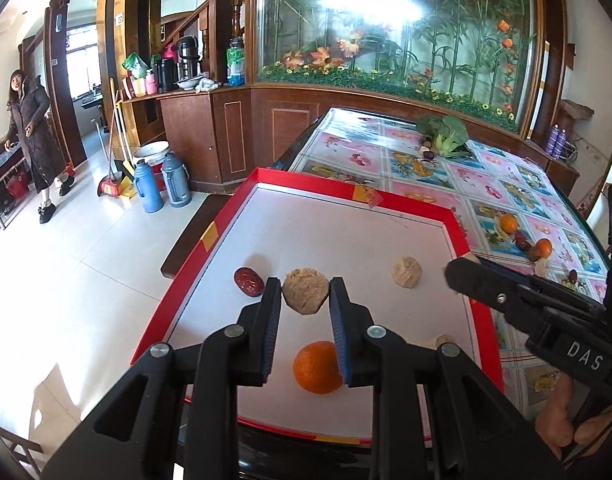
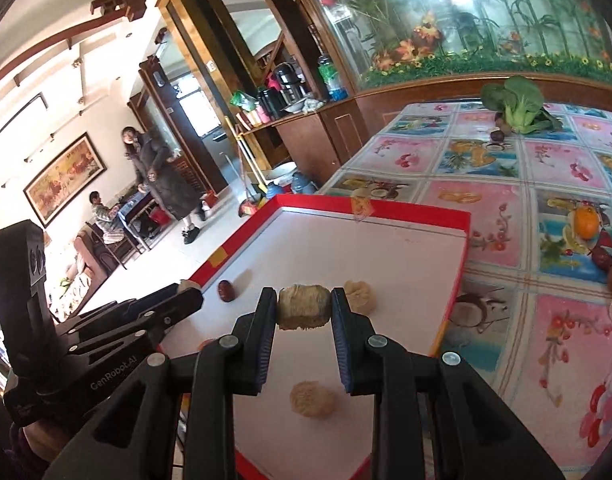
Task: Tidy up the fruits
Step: 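Carry both held pastries over the red-rimmed tray, then lower both pastries onto the tray and open both tools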
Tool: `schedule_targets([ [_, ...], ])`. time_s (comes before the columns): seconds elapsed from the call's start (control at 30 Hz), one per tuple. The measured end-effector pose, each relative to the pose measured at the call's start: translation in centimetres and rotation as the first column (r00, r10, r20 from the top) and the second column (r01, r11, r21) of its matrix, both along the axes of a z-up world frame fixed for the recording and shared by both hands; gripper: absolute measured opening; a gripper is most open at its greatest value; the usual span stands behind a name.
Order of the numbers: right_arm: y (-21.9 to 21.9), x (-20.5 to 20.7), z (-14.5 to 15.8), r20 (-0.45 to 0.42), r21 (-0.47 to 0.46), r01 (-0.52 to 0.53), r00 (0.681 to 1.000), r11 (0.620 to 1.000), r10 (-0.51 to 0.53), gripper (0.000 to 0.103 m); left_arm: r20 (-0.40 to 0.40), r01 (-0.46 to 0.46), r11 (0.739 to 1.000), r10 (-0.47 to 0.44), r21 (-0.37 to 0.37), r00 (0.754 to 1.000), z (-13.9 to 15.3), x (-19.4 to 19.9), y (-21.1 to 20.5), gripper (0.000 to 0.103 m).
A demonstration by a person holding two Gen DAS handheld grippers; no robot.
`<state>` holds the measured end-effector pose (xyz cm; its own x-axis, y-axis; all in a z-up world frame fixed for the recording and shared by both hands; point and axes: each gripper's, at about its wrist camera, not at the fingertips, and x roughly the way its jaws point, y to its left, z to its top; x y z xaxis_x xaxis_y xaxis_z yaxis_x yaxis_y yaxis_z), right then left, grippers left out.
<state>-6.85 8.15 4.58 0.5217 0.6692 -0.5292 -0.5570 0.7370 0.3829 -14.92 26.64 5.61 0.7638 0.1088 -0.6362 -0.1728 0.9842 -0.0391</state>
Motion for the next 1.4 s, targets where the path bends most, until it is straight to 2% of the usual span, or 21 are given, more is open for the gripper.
schedule_targets([
  [0.17,0.8,3.0,0.6,-0.06,-0.07,0.013,0.998,0.997,-0.017,0.026,-0.024,-0.015,0.999,0.016,0.036,1.0,-0.1,1.7,0.2,0.026],
  [0.33,2.4,4.8,-0.1,-0.115,-0.174,0.014,0.993,0.985,-0.035,0.026,-0.045,-0.034,0.997,0.038,0.071,0.998,0.5,4.5,0.6,0.026],
  [0.47,2.9,5.5,-1.3,-0.156,-0.208,0.022,0.986,0.978,-0.056,0.026,-0.129,-0.013,0.999,0.018,0.044,0.991,-0.4,6.8,0.8,0.026],
  [0.6,3.3,6.1,-2.4,-0.191,-0.249,0.029,0.979,0.968,-0.078,0.026,-0.17,0.012,0.999,-0.005,0.038,0.985,-1.4,7.3,0.4,0.026],
  [1.1,3.8,6.0,-2.7,-0.173,-0.284,0.014,0.983,0.959,-0.065,0.027,-0.252,0.01,0.999,0.002,0.049,0.968,-3.5,8.2,0.0,0.027],
  [1.27,3.4,5.5,-2.4,-0.151,-0.251,0.011,0.987,0.968,-0.05,0.028,-0.272,0.008,0.998,0.008,0.057,0.962,-4.0,8.3,-0.2,0.027],
  [1.3,3.2,5.3,-2.2,-0.153,-0.237,0.005,0.987,0.971,-0.042,0.03,-0.267,0.006,0.998,0.011,0.063,0.964,-3.9,8.2,-0.2,0.031],
  [1.4,2.4,4.7,-1.2,-0.122,-0.188,0.007,0.992,0.982,-0.03,0.036,-0.259,-0.01,0.997,0.029,0.078,0.966,-3.7,8.0,-0.1,0.06],
])
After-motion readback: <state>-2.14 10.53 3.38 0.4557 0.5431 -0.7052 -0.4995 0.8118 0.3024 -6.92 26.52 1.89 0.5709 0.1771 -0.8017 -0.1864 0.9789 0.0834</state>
